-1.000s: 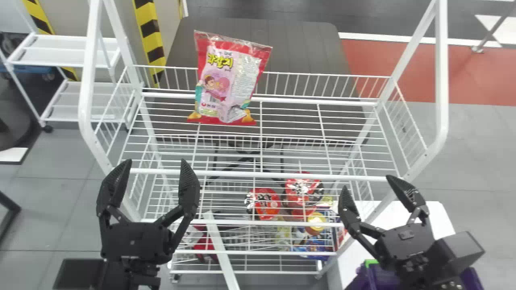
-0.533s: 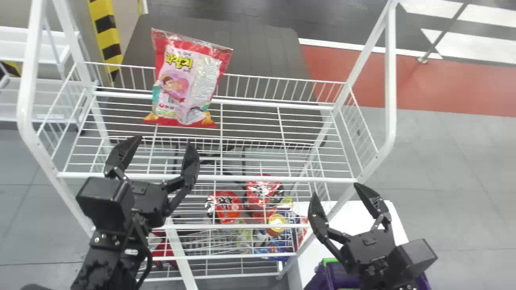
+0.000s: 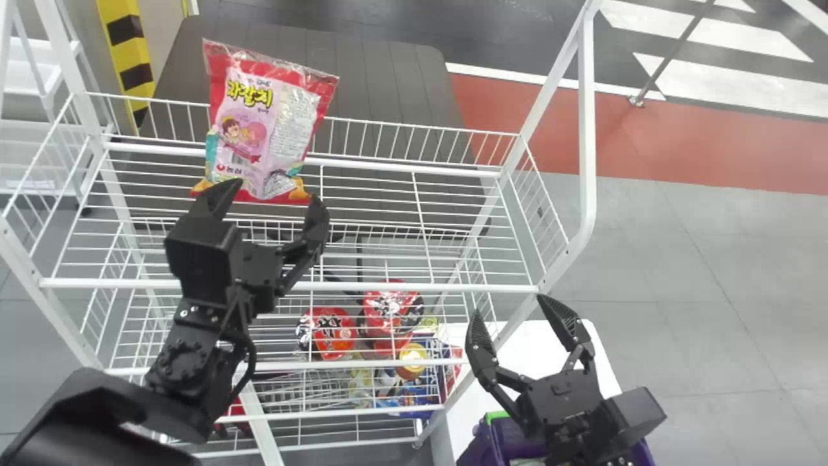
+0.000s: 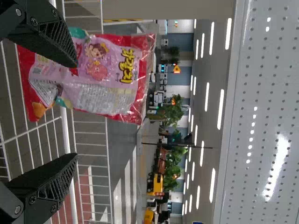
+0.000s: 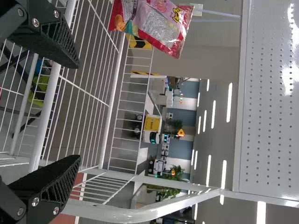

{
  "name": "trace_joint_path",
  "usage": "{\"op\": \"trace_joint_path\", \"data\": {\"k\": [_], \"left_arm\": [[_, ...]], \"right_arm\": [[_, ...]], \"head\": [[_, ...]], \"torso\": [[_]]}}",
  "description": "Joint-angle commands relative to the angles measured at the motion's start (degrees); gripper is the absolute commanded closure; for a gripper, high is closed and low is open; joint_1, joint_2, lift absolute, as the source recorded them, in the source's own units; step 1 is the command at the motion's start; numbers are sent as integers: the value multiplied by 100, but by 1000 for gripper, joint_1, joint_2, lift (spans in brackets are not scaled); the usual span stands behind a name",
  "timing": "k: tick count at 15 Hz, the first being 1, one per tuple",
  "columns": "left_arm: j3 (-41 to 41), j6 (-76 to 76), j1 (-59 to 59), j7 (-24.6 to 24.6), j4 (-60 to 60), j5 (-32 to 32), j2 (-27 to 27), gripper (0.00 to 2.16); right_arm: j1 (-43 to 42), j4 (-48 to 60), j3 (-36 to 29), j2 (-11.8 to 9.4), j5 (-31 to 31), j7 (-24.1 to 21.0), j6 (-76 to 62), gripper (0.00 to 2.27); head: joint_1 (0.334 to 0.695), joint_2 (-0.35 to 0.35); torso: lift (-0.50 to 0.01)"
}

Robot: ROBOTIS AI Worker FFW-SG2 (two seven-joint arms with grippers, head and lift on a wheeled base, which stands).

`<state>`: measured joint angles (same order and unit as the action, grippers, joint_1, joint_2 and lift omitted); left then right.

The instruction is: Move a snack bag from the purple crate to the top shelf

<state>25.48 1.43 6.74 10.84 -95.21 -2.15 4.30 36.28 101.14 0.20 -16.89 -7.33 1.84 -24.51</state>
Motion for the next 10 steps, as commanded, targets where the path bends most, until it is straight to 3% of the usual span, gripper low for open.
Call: {"op": "trace_joint_path", "data": {"k": [1, 5, 10], "left_arm": [[63, 2, -322, 120, 477, 13, -166, 161], [27, -16, -542, 480, 706, -14, -237, 161], [-8, -209, -1008, 630, 1303, -84, -430, 161]], "right_arm": [[-50, 2, -2, -16, -23, 1, 57, 147], [-358, -121, 226, -192, -111, 1, 250, 147], [-367, -138, 252, -209, -182, 1, 233, 147]], "head": [[695, -291], [695, -287], [695, -254]], "torso": [[0], [0], [0]]}}
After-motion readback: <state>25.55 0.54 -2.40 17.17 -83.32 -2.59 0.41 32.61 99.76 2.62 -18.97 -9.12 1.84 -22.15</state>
